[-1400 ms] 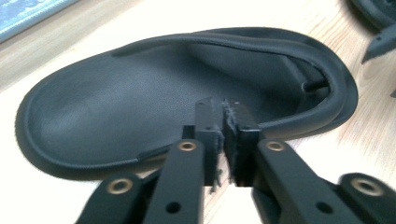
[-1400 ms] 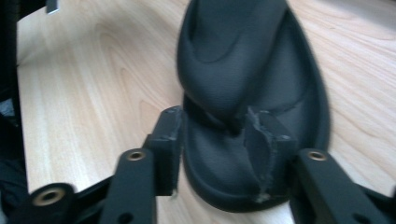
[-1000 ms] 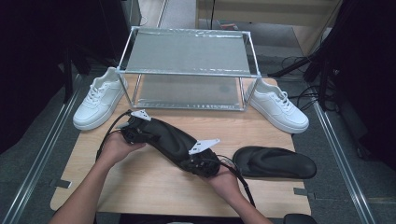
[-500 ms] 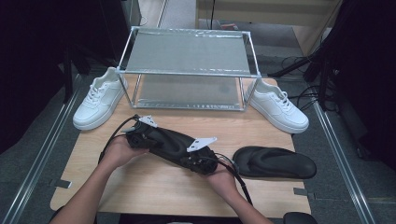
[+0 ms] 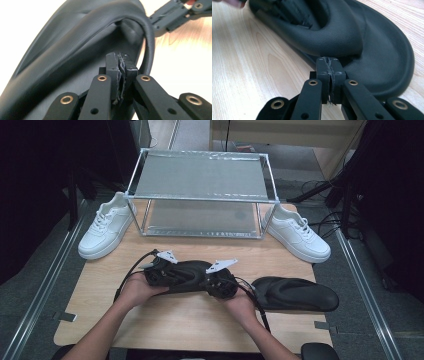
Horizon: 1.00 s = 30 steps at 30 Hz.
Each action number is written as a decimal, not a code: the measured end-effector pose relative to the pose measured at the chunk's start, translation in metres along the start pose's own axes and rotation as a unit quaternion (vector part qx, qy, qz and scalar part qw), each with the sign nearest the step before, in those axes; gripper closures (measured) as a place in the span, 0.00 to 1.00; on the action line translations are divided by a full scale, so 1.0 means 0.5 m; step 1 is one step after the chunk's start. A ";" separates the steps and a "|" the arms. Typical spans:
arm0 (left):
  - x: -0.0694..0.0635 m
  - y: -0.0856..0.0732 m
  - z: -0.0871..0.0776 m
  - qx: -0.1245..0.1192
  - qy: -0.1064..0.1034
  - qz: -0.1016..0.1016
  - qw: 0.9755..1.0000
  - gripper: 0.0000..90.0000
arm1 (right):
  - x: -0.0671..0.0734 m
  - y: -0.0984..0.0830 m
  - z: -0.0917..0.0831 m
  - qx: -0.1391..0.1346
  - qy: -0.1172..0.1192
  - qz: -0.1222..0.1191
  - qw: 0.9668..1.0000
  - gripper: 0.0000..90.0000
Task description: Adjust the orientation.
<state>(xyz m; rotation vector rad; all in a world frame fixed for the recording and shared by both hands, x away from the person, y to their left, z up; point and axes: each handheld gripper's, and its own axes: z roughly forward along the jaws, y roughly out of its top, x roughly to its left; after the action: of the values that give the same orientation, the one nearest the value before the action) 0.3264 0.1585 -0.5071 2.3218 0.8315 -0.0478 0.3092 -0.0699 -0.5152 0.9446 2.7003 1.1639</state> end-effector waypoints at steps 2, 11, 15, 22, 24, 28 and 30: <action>-0.009 0.002 0.007 0.001 -0.003 0.001 1.000 0.97 | -0.004 0.002 -0.001 0.003 -0.001 0.007 1.000 1.00; -0.019 0.001 0.002 0.000 0.012 0.005 1.000 0.95 | -0.016 0.016 -0.012 -0.010 -0.001 0.010 1.000 1.00; -0.006 -0.010 -0.038 -0.011 0.014 -0.014 1.000 0.95 | -0.007 0.029 -0.032 -0.031 0.013 0.007 0.999 1.00; 0.031 -0.048 -0.122 -0.044 0.045 -0.048 0.997 0.95 | 0.021 0.033 -0.033 -0.032 0.038 -0.008 0.999 1.00; 0.048 -0.062 -0.133 -0.045 0.054 -0.066 0.995 0.95 | 0.031 0.035 -0.028 -0.029 0.042 -0.015 0.999 1.00; 0.077 -0.084 -0.132 -0.039 0.060 -0.092 0.993 0.95 | 0.044 0.037 -0.016 -0.021 0.051 -0.026 0.998 1.00; 0.086 -0.091 -0.124 -0.034 0.060 -0.095 0.993 0.95 | 0.048 0.037 -0.009 -0.015 0.050 -0.030 0.998 1.00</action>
<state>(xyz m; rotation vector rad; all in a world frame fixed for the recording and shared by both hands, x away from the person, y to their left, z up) 0.3233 0.2455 -0.4954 2.1915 1.0965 0.0366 0.2981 -0.0497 -0.4948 0.8153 2.7576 1.2691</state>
